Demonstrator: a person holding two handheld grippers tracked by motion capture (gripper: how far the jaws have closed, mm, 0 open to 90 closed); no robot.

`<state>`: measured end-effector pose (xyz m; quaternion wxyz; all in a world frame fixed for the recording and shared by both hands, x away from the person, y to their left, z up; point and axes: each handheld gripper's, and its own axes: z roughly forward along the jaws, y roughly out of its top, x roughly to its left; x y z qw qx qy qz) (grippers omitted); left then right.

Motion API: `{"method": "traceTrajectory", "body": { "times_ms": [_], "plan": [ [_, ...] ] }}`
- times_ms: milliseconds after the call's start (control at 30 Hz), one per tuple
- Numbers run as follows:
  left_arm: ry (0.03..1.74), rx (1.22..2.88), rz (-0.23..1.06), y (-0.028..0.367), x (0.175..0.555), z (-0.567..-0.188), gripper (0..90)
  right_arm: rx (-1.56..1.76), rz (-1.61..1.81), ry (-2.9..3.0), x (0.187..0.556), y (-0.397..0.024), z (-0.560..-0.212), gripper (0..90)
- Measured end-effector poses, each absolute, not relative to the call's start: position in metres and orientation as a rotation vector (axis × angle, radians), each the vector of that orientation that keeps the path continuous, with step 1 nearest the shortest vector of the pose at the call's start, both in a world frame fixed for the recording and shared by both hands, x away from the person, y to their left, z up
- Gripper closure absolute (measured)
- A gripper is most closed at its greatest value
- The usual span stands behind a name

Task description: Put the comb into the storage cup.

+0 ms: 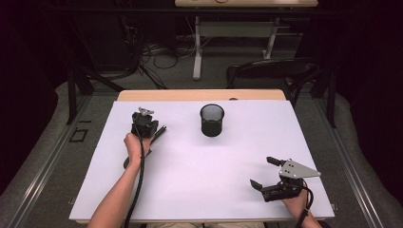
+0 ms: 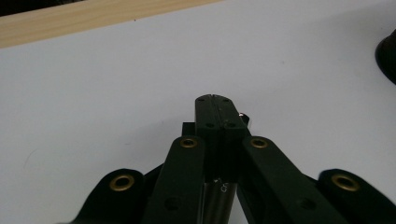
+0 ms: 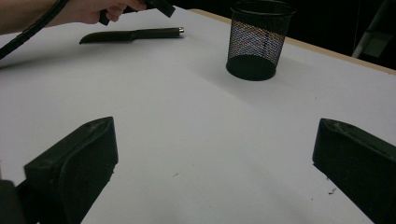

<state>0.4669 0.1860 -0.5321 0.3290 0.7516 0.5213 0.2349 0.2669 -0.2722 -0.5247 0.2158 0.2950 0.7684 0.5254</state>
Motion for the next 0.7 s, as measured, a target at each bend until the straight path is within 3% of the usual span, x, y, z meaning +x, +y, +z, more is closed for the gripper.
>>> {"method": "traceTrajectory", "body": {
  "times_ms": [700],
  "plan": [
    [1.419,2.013,0.568,0.178,0.487,-0.547,90.0,0.814,1.455,2.138,0.267,-0.271,-0.525,0.0]
  ]
}}
